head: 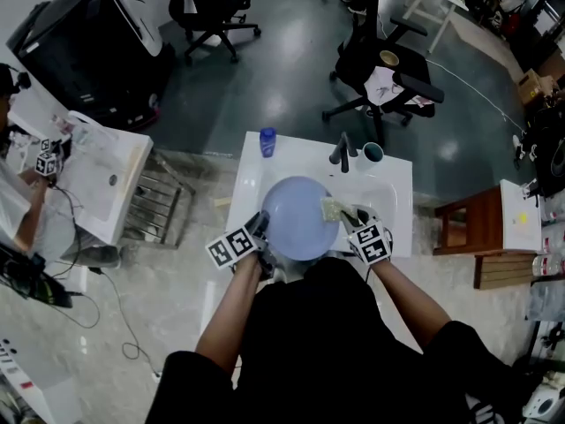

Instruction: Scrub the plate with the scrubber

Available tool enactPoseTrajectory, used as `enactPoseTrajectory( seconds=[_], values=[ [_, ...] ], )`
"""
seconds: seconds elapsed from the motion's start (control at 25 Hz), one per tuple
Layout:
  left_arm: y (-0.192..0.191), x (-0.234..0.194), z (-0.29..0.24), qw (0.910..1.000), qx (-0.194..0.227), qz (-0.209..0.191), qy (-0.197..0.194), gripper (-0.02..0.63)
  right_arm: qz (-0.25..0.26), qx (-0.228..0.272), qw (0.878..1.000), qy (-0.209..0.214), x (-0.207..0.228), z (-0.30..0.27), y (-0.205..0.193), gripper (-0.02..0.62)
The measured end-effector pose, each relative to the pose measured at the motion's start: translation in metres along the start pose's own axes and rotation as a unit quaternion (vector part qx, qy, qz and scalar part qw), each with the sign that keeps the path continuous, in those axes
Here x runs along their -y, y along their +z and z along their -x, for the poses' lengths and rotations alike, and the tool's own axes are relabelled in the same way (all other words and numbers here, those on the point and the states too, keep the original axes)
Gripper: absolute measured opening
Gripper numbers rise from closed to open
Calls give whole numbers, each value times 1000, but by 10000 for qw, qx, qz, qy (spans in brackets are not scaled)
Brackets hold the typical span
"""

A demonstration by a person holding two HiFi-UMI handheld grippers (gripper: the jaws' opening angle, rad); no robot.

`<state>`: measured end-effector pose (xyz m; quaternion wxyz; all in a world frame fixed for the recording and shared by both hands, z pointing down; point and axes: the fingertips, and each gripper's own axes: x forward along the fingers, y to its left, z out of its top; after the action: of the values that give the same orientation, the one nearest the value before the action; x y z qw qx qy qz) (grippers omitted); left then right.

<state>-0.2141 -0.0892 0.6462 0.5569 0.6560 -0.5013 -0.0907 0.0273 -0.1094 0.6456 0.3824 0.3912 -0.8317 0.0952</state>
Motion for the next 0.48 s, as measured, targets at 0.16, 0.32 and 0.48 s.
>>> enactPoseTrajectory(
  seconds=[0.16,0.32,0.48],
  values=[
    [0,-4,-2,9999,8,169,-9,69,-149,-27,9999,31,-3,8,1,61],
    [-1,-5,-5,9997,-7,234,-31,69,-318,-87,9994,125,-9,14,-5,61],
    [2,-6,-8,9996,-29,272,-51,69,-445,-108,9988,179,-15,20,-5,61]
  ],
)
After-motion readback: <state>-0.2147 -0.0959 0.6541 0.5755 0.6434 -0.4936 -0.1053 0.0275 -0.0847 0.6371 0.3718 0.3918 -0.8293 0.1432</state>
